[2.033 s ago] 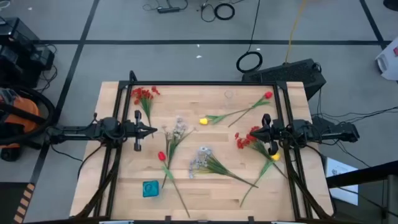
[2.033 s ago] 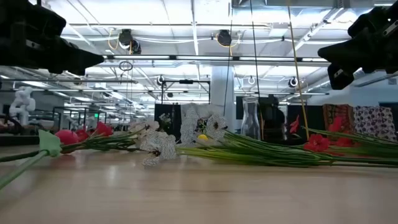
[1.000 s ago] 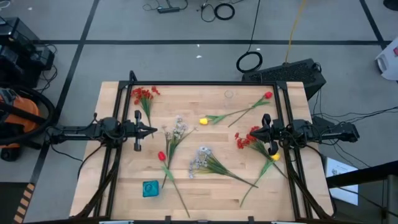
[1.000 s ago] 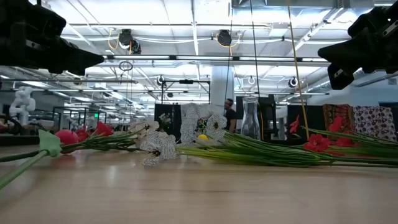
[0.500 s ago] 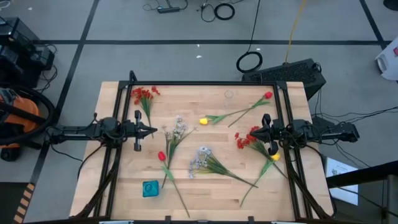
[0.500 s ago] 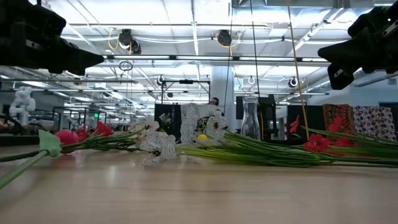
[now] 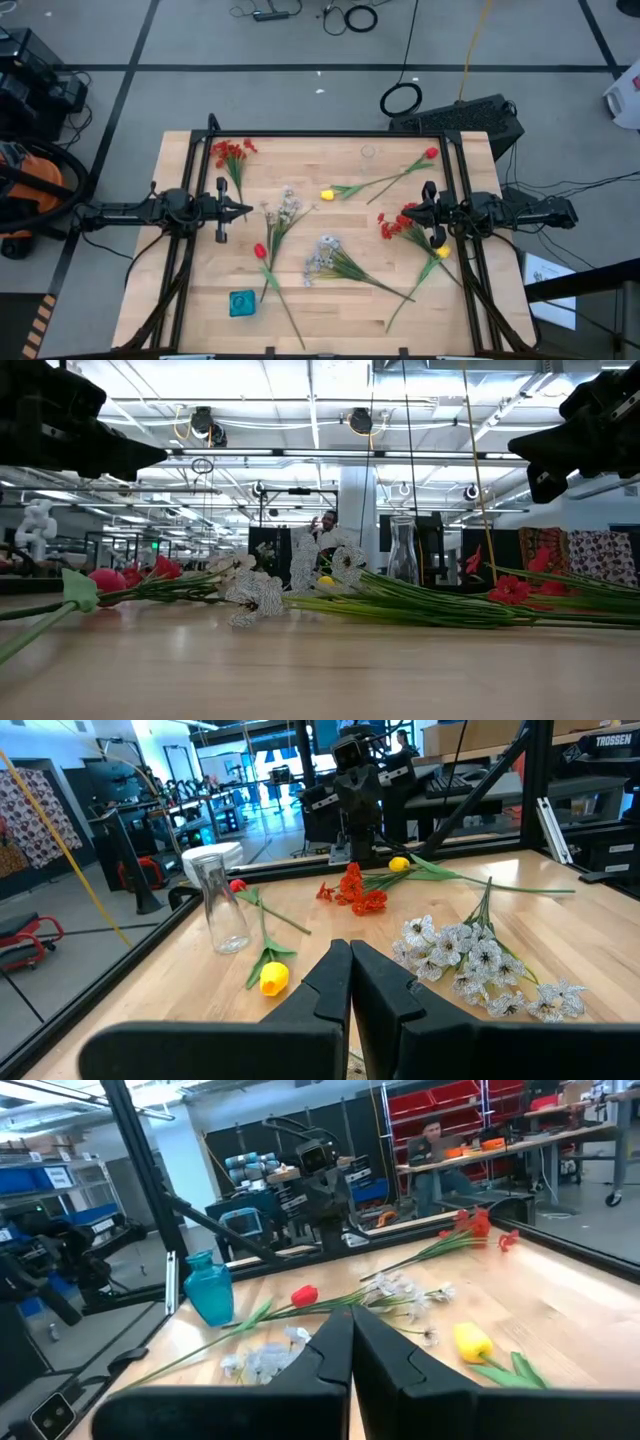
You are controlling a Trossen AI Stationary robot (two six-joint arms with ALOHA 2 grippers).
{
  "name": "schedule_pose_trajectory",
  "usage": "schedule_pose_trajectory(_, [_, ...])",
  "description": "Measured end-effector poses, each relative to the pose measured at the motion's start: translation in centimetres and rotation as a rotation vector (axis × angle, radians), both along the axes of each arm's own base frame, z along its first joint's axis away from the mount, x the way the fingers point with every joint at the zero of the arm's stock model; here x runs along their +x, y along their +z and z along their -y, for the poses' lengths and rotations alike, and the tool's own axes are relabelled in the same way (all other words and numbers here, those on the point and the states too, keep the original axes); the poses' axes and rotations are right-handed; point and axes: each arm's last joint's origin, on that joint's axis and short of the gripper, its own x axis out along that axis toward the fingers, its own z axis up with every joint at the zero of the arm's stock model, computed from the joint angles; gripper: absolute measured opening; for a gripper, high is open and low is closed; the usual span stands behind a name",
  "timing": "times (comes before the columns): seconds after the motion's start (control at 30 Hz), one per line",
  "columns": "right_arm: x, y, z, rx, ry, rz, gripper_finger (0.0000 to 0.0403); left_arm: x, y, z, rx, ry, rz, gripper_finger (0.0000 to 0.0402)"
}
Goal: Sort flowers into vase by color
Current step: Put the bottom red flowers into the transparent flower vase
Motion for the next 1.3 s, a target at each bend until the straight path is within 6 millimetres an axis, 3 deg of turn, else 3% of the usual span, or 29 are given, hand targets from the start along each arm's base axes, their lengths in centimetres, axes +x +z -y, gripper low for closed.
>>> schedule_pose_trajectory(0.47, [0.0,0.0,0.0,0.001,-0.003,0.003,0.0000,0.0,0.0,0.0,0.000,0.000,-0.001,0.0014])
schedule_pose_trajectory(0.57, [-0.1,0.4,0.2,0.018,-0.081,0.011,0.0000,0.0,0.0,0.0,0.000,0.000,0.000,0.0014])
schedule_pose_trajectory(0.87, [0.0,5.8,0.7,-0.033,-0.259,-0.035,0.0000,0.0,0.0,0.0,0.000,0.000,0.000,0.0014])
schedule_pose_trajectory(1.07, [1.7,9.1,0.7,0.029,-0.319,-0.349,0.0000,0.0,0.0,0.0,0.000,0.000,0.000,0.0014])
schedule_pose_trajectory(1.3, [3.8,10.6,0.5,0.163,-0.433,-0.772,0.0000,0.0,0.0,0.0,0.000,0.000,-0.001,0.0014])
